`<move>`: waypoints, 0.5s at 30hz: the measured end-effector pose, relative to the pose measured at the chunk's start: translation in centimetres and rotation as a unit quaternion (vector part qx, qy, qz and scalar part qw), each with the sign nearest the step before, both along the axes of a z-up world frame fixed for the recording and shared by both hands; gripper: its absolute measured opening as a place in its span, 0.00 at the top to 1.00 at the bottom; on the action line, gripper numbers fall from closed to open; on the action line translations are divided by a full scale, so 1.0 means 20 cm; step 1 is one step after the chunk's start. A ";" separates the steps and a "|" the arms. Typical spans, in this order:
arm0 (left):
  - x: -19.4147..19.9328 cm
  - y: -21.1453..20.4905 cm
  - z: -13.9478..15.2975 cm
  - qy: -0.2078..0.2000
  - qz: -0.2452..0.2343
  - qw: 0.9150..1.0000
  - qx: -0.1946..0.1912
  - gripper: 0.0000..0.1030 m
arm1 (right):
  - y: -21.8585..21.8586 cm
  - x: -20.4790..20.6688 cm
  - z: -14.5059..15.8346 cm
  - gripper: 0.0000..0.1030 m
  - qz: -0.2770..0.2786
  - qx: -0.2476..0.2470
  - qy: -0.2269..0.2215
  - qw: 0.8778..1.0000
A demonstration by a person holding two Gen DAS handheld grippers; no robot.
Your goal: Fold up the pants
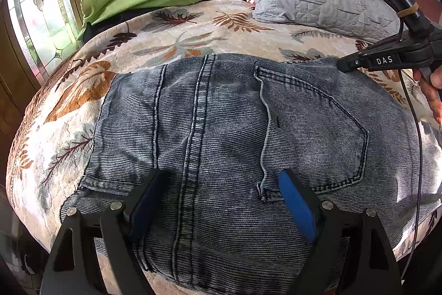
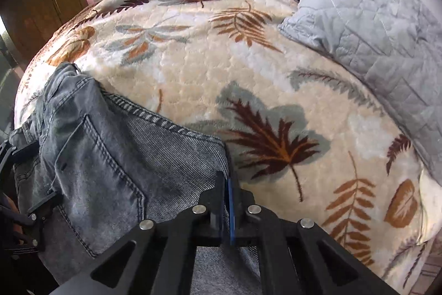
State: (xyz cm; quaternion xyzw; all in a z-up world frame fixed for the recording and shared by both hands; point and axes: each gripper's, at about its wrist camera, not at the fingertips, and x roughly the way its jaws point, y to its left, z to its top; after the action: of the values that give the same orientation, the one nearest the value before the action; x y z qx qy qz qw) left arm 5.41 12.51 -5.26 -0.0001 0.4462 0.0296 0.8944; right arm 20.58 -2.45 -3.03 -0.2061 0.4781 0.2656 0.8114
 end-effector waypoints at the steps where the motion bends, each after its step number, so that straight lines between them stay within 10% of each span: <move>1: 0.00 0.00 0.00 0.000 0.000 1.000 0.002 0.17 | 0.01 0.01 -0.02 0.98 -0.003 -0.007 -0.006 1.000; 9: 0.00 0.00 0.00 -0.004 0.001 1.000 0.003 0.17 | -0.14 -0.03 -0.04 0.85 -0.074 0.051 -0.016 0.996; 15: -0.01 -0.01 0.00 -0.003 0.003 1.000 0.008 0.17 | -0.57 -0.35 0.13 0.33 -0.159 0.172 -0.010 0.972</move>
State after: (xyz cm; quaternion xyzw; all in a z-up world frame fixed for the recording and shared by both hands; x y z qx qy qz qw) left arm 5.28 12.24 -5.19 0.0059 0.4435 0.0360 0.8955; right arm 13.62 -13.85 -0.38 0.0124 0.4438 0.2088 0.8714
